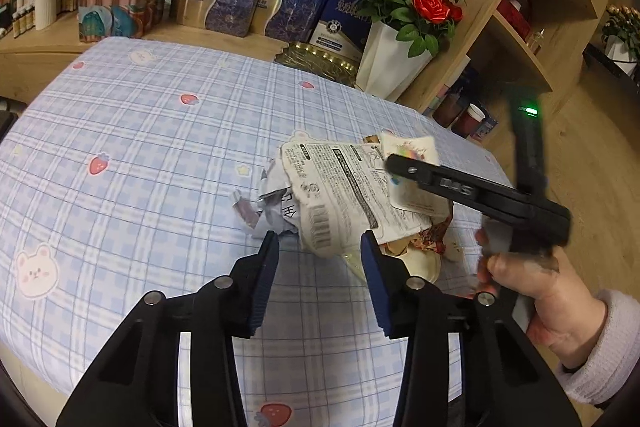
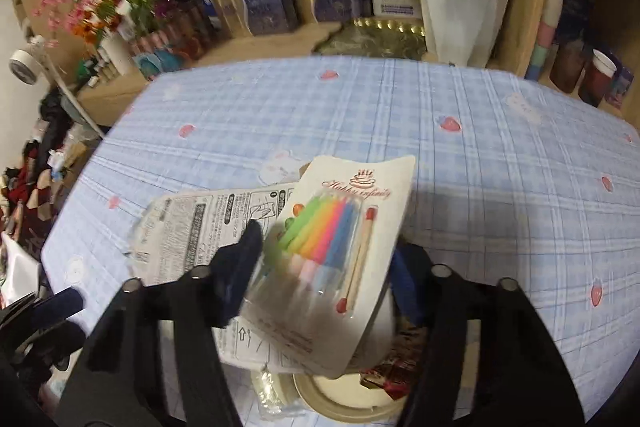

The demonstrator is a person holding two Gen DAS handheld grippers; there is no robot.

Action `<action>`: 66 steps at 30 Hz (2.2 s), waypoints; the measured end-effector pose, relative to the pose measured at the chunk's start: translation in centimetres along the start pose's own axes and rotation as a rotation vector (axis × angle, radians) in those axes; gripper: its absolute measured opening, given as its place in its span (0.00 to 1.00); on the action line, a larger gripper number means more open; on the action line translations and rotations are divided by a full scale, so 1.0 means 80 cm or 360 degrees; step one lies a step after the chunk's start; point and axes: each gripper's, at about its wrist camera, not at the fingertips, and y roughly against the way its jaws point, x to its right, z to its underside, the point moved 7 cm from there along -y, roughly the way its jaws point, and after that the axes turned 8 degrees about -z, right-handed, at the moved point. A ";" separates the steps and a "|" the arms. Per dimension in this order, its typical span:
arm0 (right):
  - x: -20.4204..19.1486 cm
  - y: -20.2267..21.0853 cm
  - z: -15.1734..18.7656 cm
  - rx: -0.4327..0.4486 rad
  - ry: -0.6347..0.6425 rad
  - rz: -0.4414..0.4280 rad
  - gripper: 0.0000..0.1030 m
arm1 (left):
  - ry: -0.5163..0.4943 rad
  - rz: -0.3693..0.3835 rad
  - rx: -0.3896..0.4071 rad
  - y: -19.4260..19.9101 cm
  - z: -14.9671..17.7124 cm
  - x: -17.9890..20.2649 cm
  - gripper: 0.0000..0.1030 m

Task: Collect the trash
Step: 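Grasp the candle packet with the right tool while the left tool grasps the paper wrapper, then lift the paper wrapper with the left tool while the right tool holds the candle packet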

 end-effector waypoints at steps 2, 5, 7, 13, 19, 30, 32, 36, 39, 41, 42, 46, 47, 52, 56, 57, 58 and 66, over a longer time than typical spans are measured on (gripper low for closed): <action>0.001 0.014 -0.001 0.0054 0.0013 -0.0030 0.55 | 0.0030 0.0025 -0.0019 -0.005 -0.003 0.001 0.40; 0.004 0.034 -0.001 0.0130 0.0001 -0.0073 0.54 | 0.0046 0.0028 -0.0041 -0.013 -0.007 0.002 0.40; 0.009 0.046 0.003 0.0172 -0.0038 -0.0108 0.53 | 0.0059 0.0024 -0.0062 -0.021 -0.008 0.001 0.40; 0.019 0.066 0.023 0.0194 -0.0089 -0.0139 0.20 | 0.0128 0.0091 -0.0144 -0.045 -0.007 0.007 0.40; 0.016 0.073 0.033 0.0212 -0.0107 -0.0242 0.15 | 0.0186 0.0112 -0.0182 -0.062 -0.013 0.006 0.40; 0.020 0.076 0.056 0.0182 -0.0152 -0.0280 0.14 | 0.0394 0.0261 -0.0263 -0.096 -0.024 -0.007 0.40; 0.021 0.077 0.058 0.0181 -0.0152 -0.0277 0.14 | 0.0392 0.0282 -0.0256 -0.098 -0.027 -0.005 0.40; 0.018 0.080 0.060 0.0178 -0.0142 -0.0277 0.14 | 0.0385 0.0330 -0.0289 -0.104 -0.028 0.003 0.40; 0.017 0.085 0.060 0.0189 -0.0133 -0.0268 0.14 | 0.0276 0.0305 -0.0242 -0.092 -0.028 0.012 0.17; 0.019 0.092 0.060 0.0201 -0.0151 -0.0279 0.14 | 0.0212 0.0294 -0.0227 -0.082 -0.027 0.018 0.14; 0.019 0.095 0.060 0.0208 -0.0159 -0.0283 0.14 | 0.0204 0.0301 -0.0224 -0.075 -0.026 0.020 0.12; 0.020 0.120 0.060 0.0269 -0.0187 -0.0304 0.14 | 0.0156 0.0294 -0.0130 -0.035 -0.029 0.026 0.06; 0.020 0.127 0.060 0.0287 -0.0193 -0.0307 0.14 | 0.0136 0.0280 -0.0100 -0.023 -0.030 0.029 0.05; 0.020 0.157 0.066 0.0364 -0.0219 -0.0310 0.14 | 0.0066 0.0235 0.0020 0.030 -0.032 0.043 0.02; 0.019 0.177 0.079 0.0403 -0.0243 -0.0307 0.14 | -0.0007 0.0221 0.0100 0.067 -0.033 0.059 0.01; 0.018 0.181 0.082 0.0411 -0.0245 -0.0306 0.14 | -0.0040 0.0216 0.0115 0.076 -0.032 0.063 0.01; 0.018 0.186 0.085 0.0419 -0.0248 -0.0307 0.14 | -0.0057 0.0208 0.0125 0.082 -0.031 0.065 0.01; 0.015 0.222 0.110 0.0470 -0.0265 -0.0311 0.14 | -0.0147 0.0187 0.0128 0.132 -0.004 0.071 0.01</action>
